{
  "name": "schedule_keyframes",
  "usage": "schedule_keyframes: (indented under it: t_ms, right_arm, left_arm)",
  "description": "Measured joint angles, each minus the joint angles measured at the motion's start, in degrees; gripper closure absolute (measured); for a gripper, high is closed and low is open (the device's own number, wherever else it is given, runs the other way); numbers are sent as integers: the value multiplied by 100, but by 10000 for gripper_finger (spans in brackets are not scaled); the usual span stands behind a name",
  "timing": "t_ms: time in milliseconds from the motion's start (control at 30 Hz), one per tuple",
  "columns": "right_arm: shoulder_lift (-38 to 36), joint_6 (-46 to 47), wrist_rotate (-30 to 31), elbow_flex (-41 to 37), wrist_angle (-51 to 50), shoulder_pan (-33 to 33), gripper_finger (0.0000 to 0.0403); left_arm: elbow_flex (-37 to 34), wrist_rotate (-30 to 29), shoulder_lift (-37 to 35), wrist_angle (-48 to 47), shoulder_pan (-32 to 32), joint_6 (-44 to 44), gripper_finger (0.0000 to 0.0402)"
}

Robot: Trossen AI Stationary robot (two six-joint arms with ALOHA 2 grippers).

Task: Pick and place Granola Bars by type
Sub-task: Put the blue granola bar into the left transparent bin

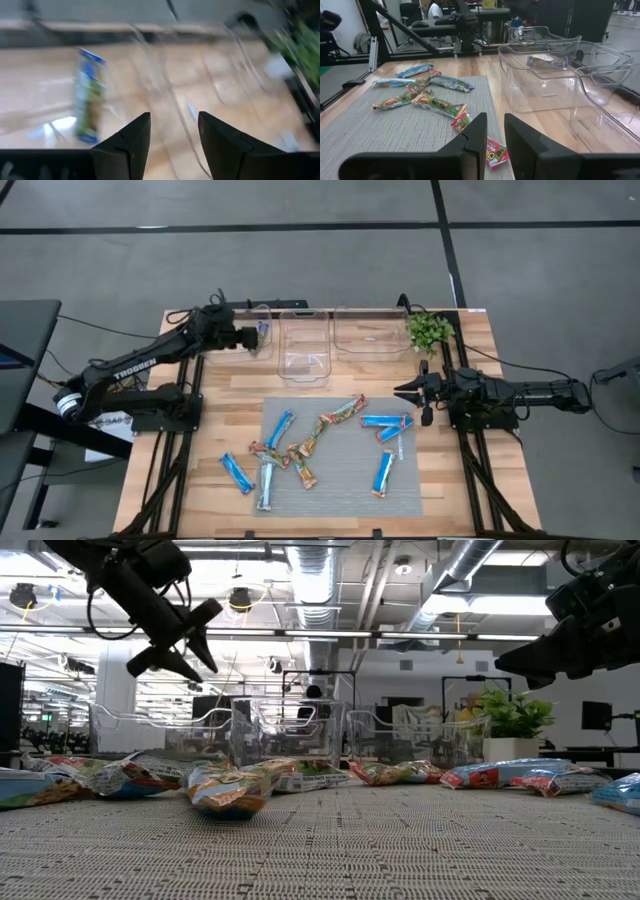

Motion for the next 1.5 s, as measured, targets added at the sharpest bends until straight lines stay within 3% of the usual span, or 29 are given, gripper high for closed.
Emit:
schedule_keyframes:
  t_ms: [500,800,967,1233,1500]
  right_arm:
    - [0,-1,1,1,0,0,344]
    - [0,1,-1,1,0,0,344]
    - [0,1,-1,1,0,0,344]
    - [0,1,-1,-1,-2,0,344]
    - [0,-1,-1,0,-1,0,344]
  left_arm:
    - [-2,1621,0,-519,-2840,82,243]
    - [-2,2549,0,-605,-4535,-750,243]
    - [-2,3107,0,-610,-5264,-774,243]
    - [-2,3073,-48,-753,-6114,-233,243]
    - [-2,1992,-44,-1695,-7087,1049,254]
